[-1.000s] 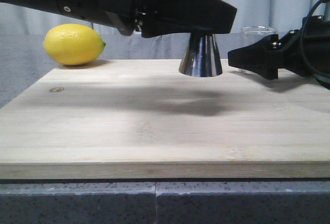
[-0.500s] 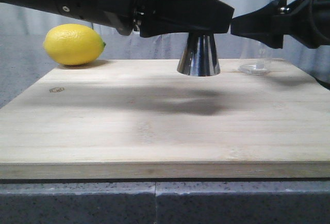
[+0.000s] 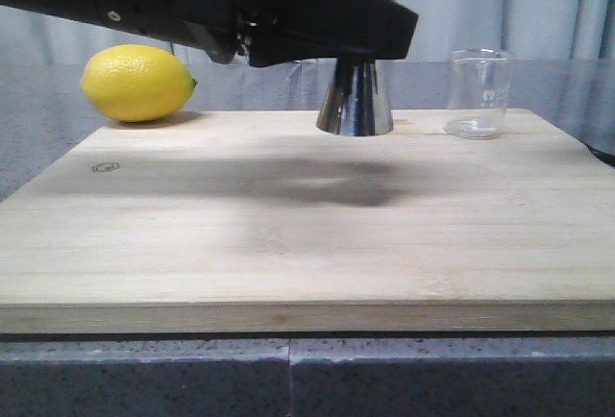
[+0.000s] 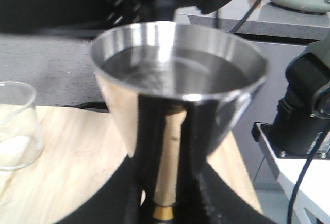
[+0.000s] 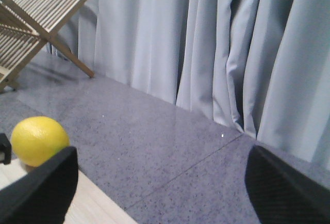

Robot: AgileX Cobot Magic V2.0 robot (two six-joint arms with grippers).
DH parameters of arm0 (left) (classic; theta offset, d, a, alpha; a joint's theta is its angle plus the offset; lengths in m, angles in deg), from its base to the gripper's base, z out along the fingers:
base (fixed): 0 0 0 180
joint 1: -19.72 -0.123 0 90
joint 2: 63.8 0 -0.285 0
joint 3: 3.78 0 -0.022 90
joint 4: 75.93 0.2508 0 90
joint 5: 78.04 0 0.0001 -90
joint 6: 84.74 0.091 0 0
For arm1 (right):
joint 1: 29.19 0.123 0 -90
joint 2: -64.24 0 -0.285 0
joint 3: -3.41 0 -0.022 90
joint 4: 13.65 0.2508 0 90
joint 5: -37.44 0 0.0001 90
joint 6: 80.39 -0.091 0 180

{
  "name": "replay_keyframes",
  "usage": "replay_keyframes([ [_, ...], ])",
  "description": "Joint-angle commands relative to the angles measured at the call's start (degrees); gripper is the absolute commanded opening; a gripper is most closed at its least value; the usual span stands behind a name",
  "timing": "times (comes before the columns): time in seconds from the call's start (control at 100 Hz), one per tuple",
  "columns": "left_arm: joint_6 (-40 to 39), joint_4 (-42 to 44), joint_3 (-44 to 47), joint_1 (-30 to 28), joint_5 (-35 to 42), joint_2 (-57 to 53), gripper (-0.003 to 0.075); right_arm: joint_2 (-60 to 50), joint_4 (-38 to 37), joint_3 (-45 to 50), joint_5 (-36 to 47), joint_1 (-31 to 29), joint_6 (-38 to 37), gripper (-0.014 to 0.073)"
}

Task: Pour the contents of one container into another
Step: 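Open the right gripper and raise it away from the beaker, then lower the filled jigger onto the board with the left gripper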

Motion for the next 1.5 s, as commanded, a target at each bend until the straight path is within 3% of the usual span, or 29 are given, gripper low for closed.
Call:
replay_keyframes([
  [0.0,0.6,-4.0,-1.6,-1.2,-4.3,-3.0,-0.0019,-4.4,1.6,-1.1,2.4,-0.2,-1.1,0.0575],
  [0.55,2.2,-4.0,-1.6,-8.3,-6.2,-3.0,-0.0018,-17.4,-0.2,-1.1,-2.5,-0.2,-5.3,0.0575],
  [1.49,7.2,-4.4,0.9,-10.9,-6.2,-3.0,-0.0019,-18.0,-0.4,-1.1,-4.8,-0.2,-5.5,0.0575],
])
